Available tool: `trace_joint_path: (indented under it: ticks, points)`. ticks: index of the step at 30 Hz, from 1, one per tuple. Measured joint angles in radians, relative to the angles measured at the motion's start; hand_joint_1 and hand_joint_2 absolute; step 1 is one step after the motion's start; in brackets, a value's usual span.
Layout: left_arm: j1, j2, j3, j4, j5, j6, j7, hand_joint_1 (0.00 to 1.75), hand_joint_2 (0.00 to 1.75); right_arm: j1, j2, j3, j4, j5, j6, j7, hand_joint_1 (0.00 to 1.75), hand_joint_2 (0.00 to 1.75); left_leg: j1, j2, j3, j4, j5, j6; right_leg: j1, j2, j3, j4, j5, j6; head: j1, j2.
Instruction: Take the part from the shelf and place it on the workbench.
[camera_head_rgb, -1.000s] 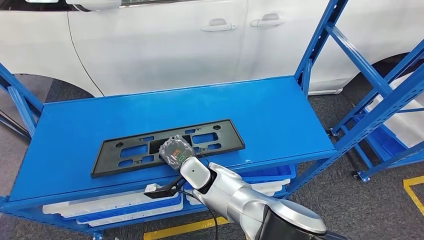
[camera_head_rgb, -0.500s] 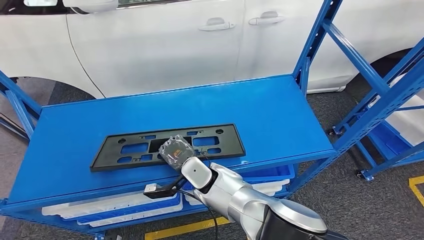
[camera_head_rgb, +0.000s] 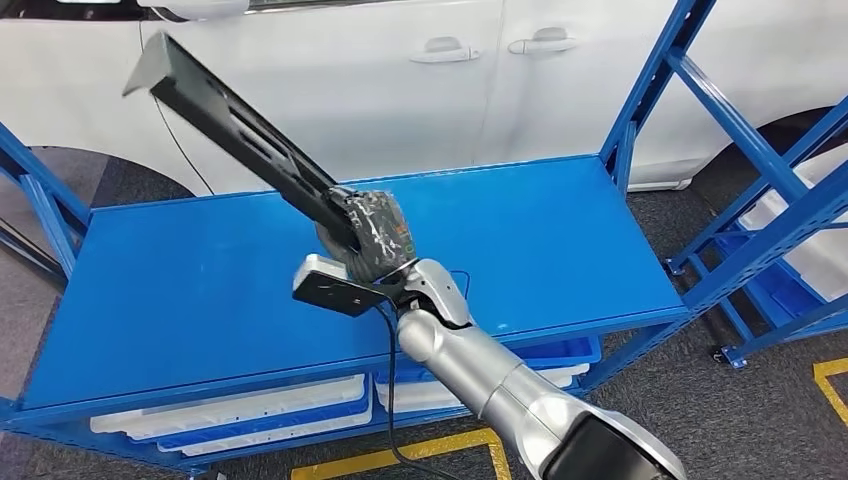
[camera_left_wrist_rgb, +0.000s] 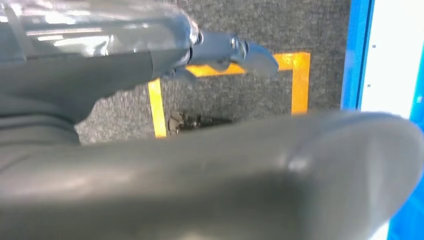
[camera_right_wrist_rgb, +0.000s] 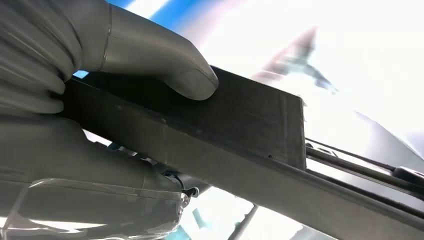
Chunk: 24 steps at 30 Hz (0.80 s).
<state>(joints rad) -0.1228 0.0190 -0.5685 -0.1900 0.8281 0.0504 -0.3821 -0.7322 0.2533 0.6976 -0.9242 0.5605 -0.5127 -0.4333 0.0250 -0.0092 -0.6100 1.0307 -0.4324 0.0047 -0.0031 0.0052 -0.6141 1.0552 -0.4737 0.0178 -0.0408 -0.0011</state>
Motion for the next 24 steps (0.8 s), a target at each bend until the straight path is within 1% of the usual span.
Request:
trace_joint_path:
  ticks: [1, 2, 3, 4, 5, 6, 7, 8, 9, 10, 11, 12, 14, 15, 16, 18, 19, 20, 21, 22, 23, 24]
  points:
    - [0.000, 0.002, 0.004, 0.000, 0.004, 0.000, 0.001, 0.00, 0.00, 0.032, -0.013, -0.028, -0.080, -0.121, 0.023, -0.078, 1.75, 1.75, 0.000, 0.000, 0.000, -0.001, 0.000, 0.005, -0.002, 0.000, -0.022, 0.047, -0.028, 0.005, 0.000, 0.000]
    - [0.001, 0.005, 0.008, 0.000, 0.010, -0.001, 0.004, 0.00, 0.00, 0.064, -0.031, -0.056, -0.169, -0.249, 0.072, -0.141, 1.75, 1.75, -0.002, 0.000, 0.000, -0.001, -0.001, 0.009, -0.002, 0.000, -0.054, 0.115, -0.062, 0.008, 0.000, 0.000]
    - [0.004, 0.008, 0.013, 0.000, 0.016, -0.001, 0.008, 0.00, 0.00, 0.096, -0.049, -0.082, -0.260, -0.370, 0.140, -0.184, 1.75, 1.75, -0.004, 0.000, 0.001, -0.001, -0.002, 0.013, -0.002, 0.000, -0.089, 0.187, -0.090, 0.010, 0.000, 0.000]
    - [0.008, 0.012, 0.019, 0.001, 0.022, 0.000, 0.014, 0.00, 0.00, 0.131, -0.072, -0.109, -0.354, -0.481, 0.237, -0.211, 1.75, 1.75, -0.007, -0.001, 0.002, -0.001, -0.004, 0.016, -0.002, 0.000, -0.117, 0.241, -0.105, 0.009, 0.000, 0.000]
    - [0.014, 0.016, 0.025, 0.002, 0.030, 0.004, 0.019, 0.00, 0.00, 0.170, -0.092, -0.139, -0.447, -0.579, 0.357, -0.230, 1.75, 1.75, -0.009, -0.002, 0.004, -0.001, -0.006, 0.018, -0.001, 0.000, -0.130, 0.261, -0.101, 0.006, 0.000, 0.000]
    - [0.021, 0.020, 0.031, 0.002, 0.038, 0.009, 0.024, 0.00, 0.00, 0.211, -0.106, -0.170, -0.533, -0.658, 0.488, -0.244, 1.75, 1.75, -0.012, -0.004, 0.007, -0.001, -0.008, 0.020, 0.001, 0.000, -0.123, 0.238, -0.077, 0.001, 0.000, 0.000]
    - [0.028, 0.023, 0.037, 0.003, 0.046, 0.015, 0.028, 0.00, 0.00, 0.251, -0.115, -0.202, -0.614, -0.725, 0.622, -0.255, 1.75, 1.75, -0.015, -0.005, 0.011, -0.001, -0.010, 0.021, 0.004, 0.000, -0.097, 0.177, -0.040, -0.007, 0.000, 0.000]
    - [0.035, 0.025, 0.044, 0.003, 0.054, 0.020, 0.030, 0.00, 0.00, 0.286, -0.115, -0.232, -0.688, -0.775, 0.747, -0.262, 1.75, 1.75, -0.018, -0.005, 0.014, -0.001, -0.013, 0.021, 0.008, 0.000, -0.063, 0.102, -0.006, -0.017, 0.000, 0.000]
    - [0.039, 0.027, 0.051, 0.004, 0.061, 0.022, 0.030, 0.00, 0.00, 0.315, -0.111, -0.256, -0.748, -0.806, 0.844, -0.266, 1.75, 1.75, -0.022, -0.005, 0.016, -0.001, -0.016, 0.020, 0.012, -0.001, -0.032, 0.037, 0.020, -0.026, 0.000, 0.000]
    - [0.043, 0.029, 0.057, 0.005, 0.065, 0.023, 0.029, 0.00, 0.00, 0.340, -0.106, -0.276, -0.799, -0.826, 0.909, -0.269, 1.75, 1.75, -0.023, -0.004, 0.017, -0.001, -0.018, 0.017, 0.016, -0.003, -0.011, -0.008, 0.034, -0.032, 0.000, 0.000]
    - [0.046, 0.031, 0.062, 0.006, 0.068, 0.024, 0.029, 0.00, 0.00, 0.361, -0.100, -0.293, -0.842, -0.837, 0.951, -0.270, 1.75, 1.75, -0.023, -0.004, 0.017, -0.002, -0.020, 0.014, 0.019, -0.004, -0.003, -0.026, 0.034, -0.034, 0.000, 0.000]
    - [0.049, 0.032, 0.067, 0.006, 0.070, 0.024, 0.029, 0.00, 0.00, 0.379, -0.095, -0.305, -0.873, -0.839, 0.969, -0.271, 1.75, 1.75, -0.023, -0.003, 0.018, -0.004, -0.021, 0.009, 0.021, -0.005, -0.001, -0.030, 0.035, -0.035, 0.000, 0.000]
    - [0.053, 0.034, 0.073, 0.007, 0.071, 0.028, 0.031, 0.00, 0.00, 0.410, -0.083, -0.322, -0.919, -0.832, 1.004, -0.269, 1.75, 1.75, -0.024, -0.001, 0.021, -0.003, -0.026, -0.001, 0.016, -0.006, 0.006, -0.043, 0.039, -0.039, 0.000, 0.000]
    - [0.053, 0.035, 0.075, 0.007, 0.072, 0.032, 0.034, 0.00, 0.00, 0.420, -0.077, -0.325, -0.934, -0.826, 1.026, -0.269, 1.75, 1.75, -0.025, 0.000, 0.017, 0.012, -0.039, -0.006, 0.012, -0.007, 0.012, -0.052, 0.043, -0.042, 0.000, 0.000]
    - [0.053, 0.037, 0.076, 0.007, 0.072, 0.035, 0.039, 0.00, 0.00, 0.428, -0.071, -0.323, -0.944, -0.819, 1.045, -0.269, 1.75, 1.75, -0.024, 0.001, 0.003, 0.048, -0.062, -0.010, 0.008, -0.008, 0.017, -0.060, 0.046, -0.045, 0.000, 0.000]
    - [0.054, 0.040, 0.078, 0.008, 0.072, 0.040, 0.049, 0.00, 0.00, 0.447, -0.065, -0.304, -0.955, -0.801, 1.052, -0.268, 1.75, 1.75, -0.019, 0.002, -0.050, 0.169, -0.126, -0.020, 0.006, -0.010, 0.021, -0.063, 0.046, -0.049, 0.000, 0.000]
    - [0.054, 0.043, 0.079, 0.009, 0.071, 0.041, 0.052, 0.00, 0.00, 0.459, -0.064, -0.288, -0.957, -0.792, 1.040, -0.267, 1.75, 1.75, -0.016, 0.002, -0.077, 0.226, -0.148, -0.024, 0.006, -0.010, 0.021, -0.062, 0.045, -0.050, 0.000, 0.000]
    - [0.054, 0.045, 0.079, 0.010, 0.070, 0.043, 0.055, 0.00, 0.00, 0.471, -0.064, -0.269, -0.959, -0.786, 1.025, -0.266, 1.75, 1.75, -0.013, 0.002, -0.091, 0.257, -0.154, -0.029, 0.006, -0.009, 0.021, -0.060, 0.045, -0.050, 0.000, 0.000]
    - [0.055, 0.047, 0.079, 0.011, 0.067, 0.044, 0.058, 0.00, 0.00, 0.482, -0.064, -0.248, -0.959, -0.783, 1.011, -0.265, 1.75, 1.75, -0.011, 0.002, -0.088, 0.251, -0.141, -0.032, 0.006, -0.009, 0.021, -0.058, 0.045, -0.049, 0.000, 0.000]
    - [0.056, 0.049, 0.079, 0.011, 0.065, 0.046, 0.061, 0.00, 0.00, 0.491, -0.064, -0.225, -0.960, -0.781, 1.002, -0.264, 1.75, 1.75, -0.008, 0.003, -0.066, 0.207, -0.113, -0.034, 0.005, -0.008, 0.021, -0.055, 0.044, -0.047, 0.000, 0.000]
    - [0.056, 0.051, 0.079, 0.012, 0.064, 0.048, 0.065, 0.00, 0.00, 0.498, -0.064, -0.205, -0.962, -0.781, 0.999, -0.264, 1.75, 1.75, -0.006, 0.003, -0.030, 0.137, -0.078, -0.035, 0.004, -0.007, 0.020, -0.051, 0.043, -0.044, 0.000, 0.000]
    - [0.055, 0.053, 0.079, 0.012, 0.063, 0.050, 0.069, 0.00, 0.00, 0.503, -0.065, -0.187, -0.964, -0.780, 1.001, -0.264, 1.75, 1.75, -0.006, 0.002, 0.005, 0.072, -0.053, -0.034, 0.005, -0.007, 0.018, -0.045, 0.040, -0.040, 0.000, 0.000]
